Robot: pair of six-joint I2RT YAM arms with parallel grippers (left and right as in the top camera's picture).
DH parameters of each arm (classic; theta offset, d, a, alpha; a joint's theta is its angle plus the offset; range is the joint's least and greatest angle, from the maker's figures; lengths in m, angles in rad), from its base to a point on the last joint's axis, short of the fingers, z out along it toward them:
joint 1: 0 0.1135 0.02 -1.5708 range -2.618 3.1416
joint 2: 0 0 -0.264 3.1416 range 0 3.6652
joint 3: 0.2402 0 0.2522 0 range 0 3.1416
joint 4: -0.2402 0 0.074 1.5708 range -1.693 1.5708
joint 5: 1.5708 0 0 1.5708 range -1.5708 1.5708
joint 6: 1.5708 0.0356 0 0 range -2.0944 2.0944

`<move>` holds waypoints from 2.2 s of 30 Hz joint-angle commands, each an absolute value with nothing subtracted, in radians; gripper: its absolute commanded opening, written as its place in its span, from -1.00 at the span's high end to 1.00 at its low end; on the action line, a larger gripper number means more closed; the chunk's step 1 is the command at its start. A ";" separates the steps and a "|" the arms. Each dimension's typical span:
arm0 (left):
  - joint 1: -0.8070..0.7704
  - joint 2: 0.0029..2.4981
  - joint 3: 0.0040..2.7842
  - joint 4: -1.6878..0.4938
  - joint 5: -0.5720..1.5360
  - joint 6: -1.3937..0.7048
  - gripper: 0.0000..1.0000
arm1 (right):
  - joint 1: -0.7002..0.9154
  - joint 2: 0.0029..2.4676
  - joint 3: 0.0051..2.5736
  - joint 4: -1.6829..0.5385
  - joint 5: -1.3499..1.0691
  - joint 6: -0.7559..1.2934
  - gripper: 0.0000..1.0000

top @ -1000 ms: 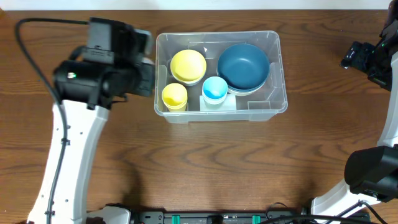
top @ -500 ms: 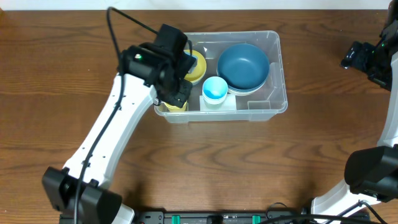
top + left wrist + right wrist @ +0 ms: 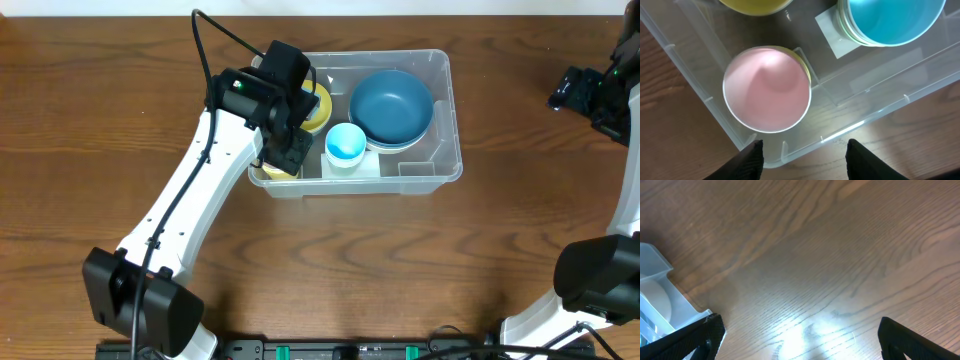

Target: Pack container

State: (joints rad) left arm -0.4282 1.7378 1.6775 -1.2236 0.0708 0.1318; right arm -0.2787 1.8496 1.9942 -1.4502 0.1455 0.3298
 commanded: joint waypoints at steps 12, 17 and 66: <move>-0.411 1.649 1.687 -1.243 0.040 0.105 -0.08 | -0.283 1.852 1.993 -1.451 0.145 0.344 -0.99; -0.368 1.514 1.687 -1.253 0.007 0.027 -0.11 | -0.283 1.852 1.993 -1.451 0.145 0.344 -0.98; -0.253 0.733 1.687 -1.466 0.006 0.094 -0.95 | -0.283 1.852 1.993 -1.451 0.145 0.344 -0.98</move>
